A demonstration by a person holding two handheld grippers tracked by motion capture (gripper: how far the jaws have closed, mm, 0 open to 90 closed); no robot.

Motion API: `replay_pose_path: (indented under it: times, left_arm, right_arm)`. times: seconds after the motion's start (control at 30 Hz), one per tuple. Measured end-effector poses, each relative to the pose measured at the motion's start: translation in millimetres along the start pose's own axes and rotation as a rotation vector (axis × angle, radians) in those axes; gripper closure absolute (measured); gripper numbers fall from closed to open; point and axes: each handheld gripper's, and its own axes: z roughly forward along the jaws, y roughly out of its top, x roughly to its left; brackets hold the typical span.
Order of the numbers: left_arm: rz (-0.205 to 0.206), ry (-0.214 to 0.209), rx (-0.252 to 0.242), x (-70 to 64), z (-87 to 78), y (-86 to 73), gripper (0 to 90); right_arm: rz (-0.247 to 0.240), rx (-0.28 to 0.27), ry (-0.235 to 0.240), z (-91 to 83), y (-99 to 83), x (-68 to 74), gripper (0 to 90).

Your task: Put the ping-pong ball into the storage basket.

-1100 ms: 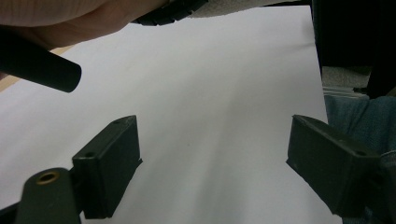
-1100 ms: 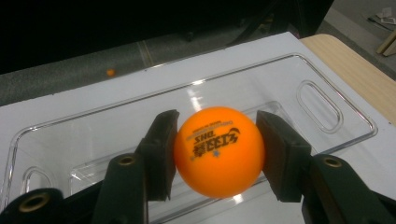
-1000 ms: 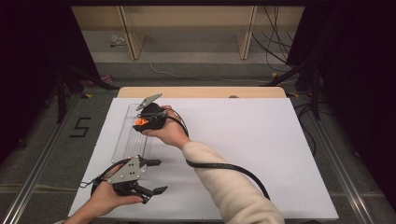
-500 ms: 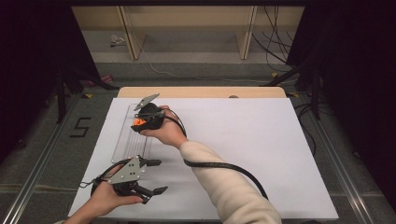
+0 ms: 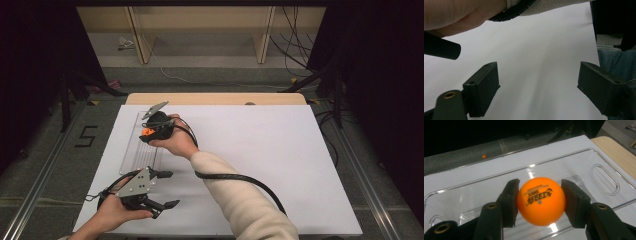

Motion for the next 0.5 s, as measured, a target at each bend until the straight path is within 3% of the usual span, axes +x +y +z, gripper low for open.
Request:
replay_pose_path:
  times: [0.5]
  left_arm:
    - [0.004,-0.004,0.003,-0.2,0.1,0.1,16.8]
  right_arm:
    - [0.001,0.030,-0.001,8.9,-7.8,-0.2,51.1]
